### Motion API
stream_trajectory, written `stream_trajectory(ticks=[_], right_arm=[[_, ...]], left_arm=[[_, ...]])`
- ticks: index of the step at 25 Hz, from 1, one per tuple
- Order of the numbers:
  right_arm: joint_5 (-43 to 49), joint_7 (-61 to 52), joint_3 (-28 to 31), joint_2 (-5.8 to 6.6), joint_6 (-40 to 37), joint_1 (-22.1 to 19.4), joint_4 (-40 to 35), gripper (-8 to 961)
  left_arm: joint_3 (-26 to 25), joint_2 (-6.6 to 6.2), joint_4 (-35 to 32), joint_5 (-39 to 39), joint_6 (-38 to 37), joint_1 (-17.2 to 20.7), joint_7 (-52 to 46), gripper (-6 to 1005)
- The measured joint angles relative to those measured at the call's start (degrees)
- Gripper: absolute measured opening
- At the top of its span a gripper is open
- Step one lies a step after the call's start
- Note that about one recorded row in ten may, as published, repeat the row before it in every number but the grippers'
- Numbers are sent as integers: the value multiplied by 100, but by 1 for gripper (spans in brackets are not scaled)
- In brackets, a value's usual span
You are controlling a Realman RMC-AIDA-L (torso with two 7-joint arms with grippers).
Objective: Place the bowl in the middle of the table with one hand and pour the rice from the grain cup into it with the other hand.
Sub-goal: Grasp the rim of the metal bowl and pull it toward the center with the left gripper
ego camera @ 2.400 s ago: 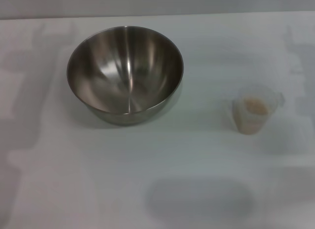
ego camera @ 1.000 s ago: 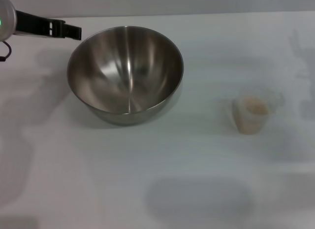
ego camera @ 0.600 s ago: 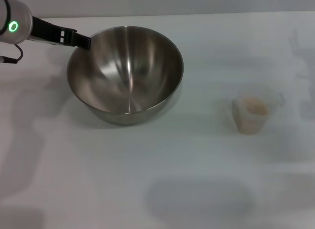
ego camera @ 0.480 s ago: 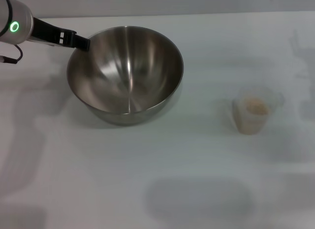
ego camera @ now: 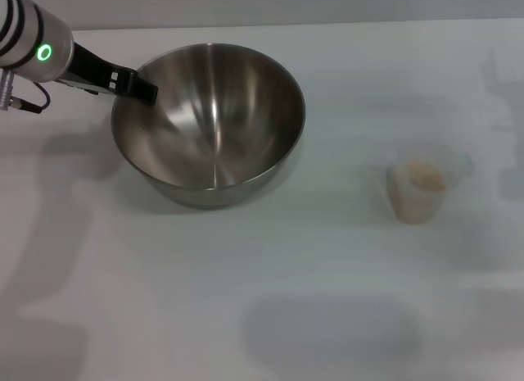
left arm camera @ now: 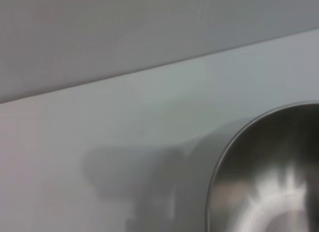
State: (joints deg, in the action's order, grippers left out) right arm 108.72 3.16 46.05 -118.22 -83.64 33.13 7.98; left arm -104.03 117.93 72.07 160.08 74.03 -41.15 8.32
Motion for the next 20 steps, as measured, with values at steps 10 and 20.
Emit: stream_trajectory(ticks=[10, 20], right_arm=[[0, -1, 0, 0, -13, 0, 20, 725], [0, -17, 0, 0, -24, -28, 11, 726]], left_arm=[[5, 5, -683, 278, 60, -446, 21, 842], [-11, 0, -1192, 328, 76, -755, 20, 841]])
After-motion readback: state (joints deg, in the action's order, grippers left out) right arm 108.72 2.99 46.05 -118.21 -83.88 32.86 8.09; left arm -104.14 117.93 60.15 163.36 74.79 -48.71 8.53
